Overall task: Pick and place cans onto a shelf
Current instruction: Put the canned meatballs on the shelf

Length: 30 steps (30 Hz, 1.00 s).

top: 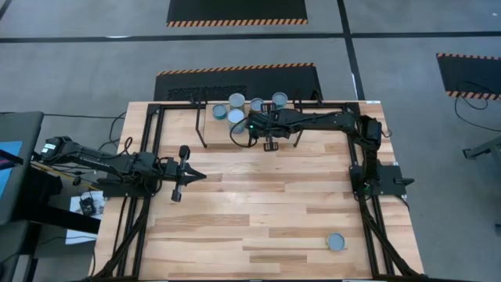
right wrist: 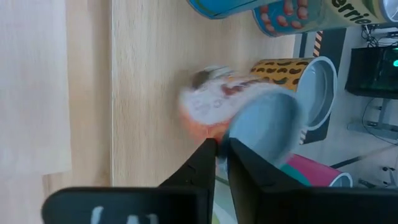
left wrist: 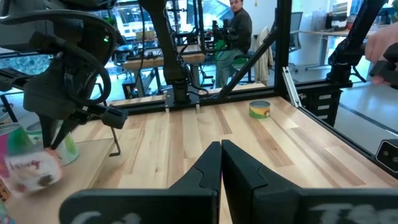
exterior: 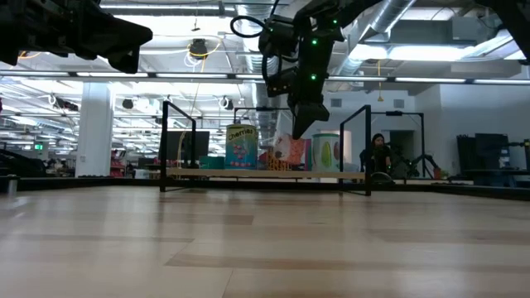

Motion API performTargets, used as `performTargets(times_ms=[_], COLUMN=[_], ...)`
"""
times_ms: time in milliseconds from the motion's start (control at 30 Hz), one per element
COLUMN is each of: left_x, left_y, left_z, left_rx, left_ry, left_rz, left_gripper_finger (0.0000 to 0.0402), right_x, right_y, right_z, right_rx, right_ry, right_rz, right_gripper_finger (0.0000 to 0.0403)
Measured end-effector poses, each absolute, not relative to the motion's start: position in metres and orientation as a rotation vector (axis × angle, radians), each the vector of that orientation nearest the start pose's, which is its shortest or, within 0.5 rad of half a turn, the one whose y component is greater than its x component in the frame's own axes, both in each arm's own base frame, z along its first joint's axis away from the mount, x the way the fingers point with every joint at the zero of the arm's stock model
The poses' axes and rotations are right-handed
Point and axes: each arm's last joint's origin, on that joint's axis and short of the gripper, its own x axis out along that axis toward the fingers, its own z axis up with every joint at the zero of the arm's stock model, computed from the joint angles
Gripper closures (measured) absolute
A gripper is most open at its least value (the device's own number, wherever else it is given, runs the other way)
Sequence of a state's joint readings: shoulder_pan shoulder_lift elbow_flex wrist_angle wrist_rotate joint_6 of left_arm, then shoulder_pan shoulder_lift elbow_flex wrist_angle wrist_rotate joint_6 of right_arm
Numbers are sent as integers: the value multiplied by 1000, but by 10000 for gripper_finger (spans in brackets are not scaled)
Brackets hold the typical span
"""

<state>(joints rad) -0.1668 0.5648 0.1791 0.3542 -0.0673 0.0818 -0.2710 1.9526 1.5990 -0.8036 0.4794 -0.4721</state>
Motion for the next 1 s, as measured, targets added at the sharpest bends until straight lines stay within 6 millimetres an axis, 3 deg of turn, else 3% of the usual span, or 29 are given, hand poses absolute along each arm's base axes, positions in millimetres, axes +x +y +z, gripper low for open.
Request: performTargets(times_ms=[533, 667, 867, 1000], left_x=[142, 142, 142, 142], left_y=[-22, -22, -22, -22], left_z=[205, 205, 206, 206], left_rx=[85, 87, 86, 86], left_ry=[27, 26, 24, 24], left_rz=[-100, -100, -100, -100], left_gripper_finger=[400, 400, 400, 400], right_x=[389, 387, 386, 386], right_y=[-120, -126, -142, -144], right_z=[236, 243, 229, 232], right_rx=[-533, -511, -387, -369], right_ry=[1304, 1283, 1301, 1269], right_rz=[-395, -413, -408, -403], right_gripper_finger=[352, 393, 390, 398])
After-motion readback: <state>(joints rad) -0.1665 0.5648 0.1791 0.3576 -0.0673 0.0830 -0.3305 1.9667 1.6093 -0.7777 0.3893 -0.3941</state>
